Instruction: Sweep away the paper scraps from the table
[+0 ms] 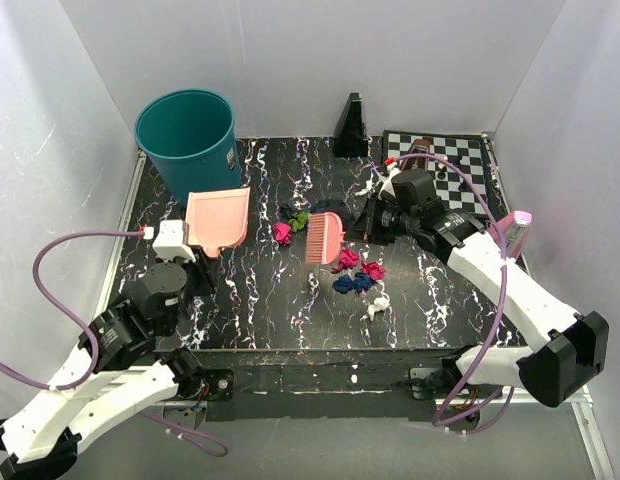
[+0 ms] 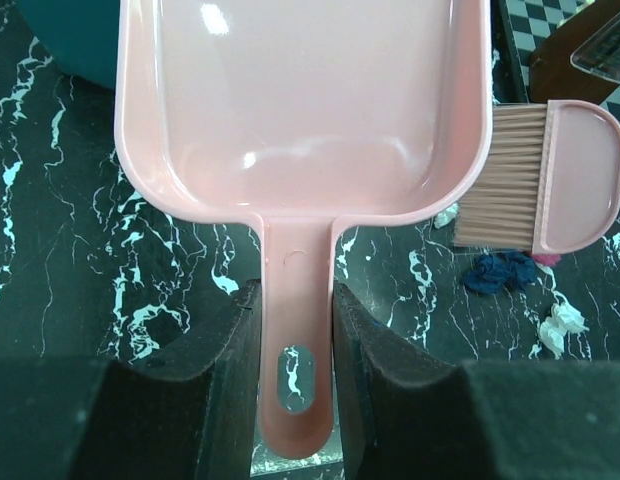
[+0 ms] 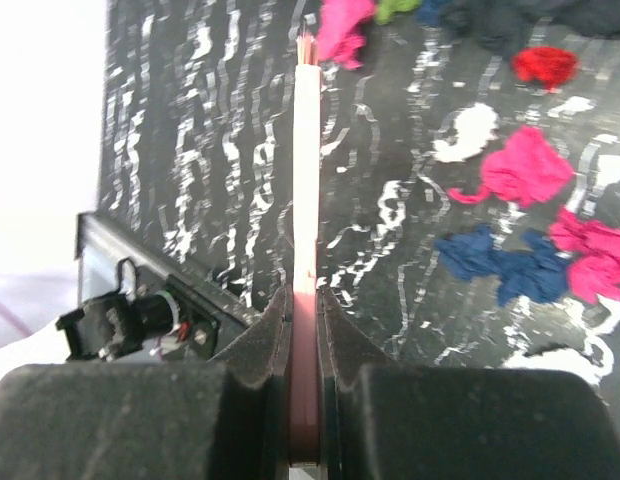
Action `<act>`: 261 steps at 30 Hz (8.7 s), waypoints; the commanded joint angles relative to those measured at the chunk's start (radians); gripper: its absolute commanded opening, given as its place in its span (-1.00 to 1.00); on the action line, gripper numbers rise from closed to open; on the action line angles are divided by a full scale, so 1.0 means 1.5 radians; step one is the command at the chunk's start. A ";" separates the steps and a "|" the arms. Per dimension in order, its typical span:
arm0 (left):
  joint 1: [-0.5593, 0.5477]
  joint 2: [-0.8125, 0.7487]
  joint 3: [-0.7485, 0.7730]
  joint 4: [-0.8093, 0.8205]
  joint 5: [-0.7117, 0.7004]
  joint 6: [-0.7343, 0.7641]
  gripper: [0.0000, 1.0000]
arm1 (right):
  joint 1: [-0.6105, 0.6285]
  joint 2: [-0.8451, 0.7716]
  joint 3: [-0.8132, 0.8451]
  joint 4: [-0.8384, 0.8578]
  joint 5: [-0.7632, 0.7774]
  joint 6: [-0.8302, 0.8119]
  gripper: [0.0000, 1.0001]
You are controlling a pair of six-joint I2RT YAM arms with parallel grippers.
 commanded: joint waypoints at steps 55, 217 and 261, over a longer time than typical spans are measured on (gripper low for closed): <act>0.002 0.087 -0.014 0.001 0.073 -0.028 -1.00 | -0.054 0.165 0.326 -0.454 0.191 -0.056 -0.97; -0.170 0.417 -0.061 0.201 0.111 0.052 -1.00 | 0.024 0.115 0.245 -0.256 0.328 -0.454 -0.97; -0.179 0.537 -0.097 0.200 0.115 -0.056 -1.00 | 0.209 0.410 0.317 -0.268 0.197 -0.734 -0.97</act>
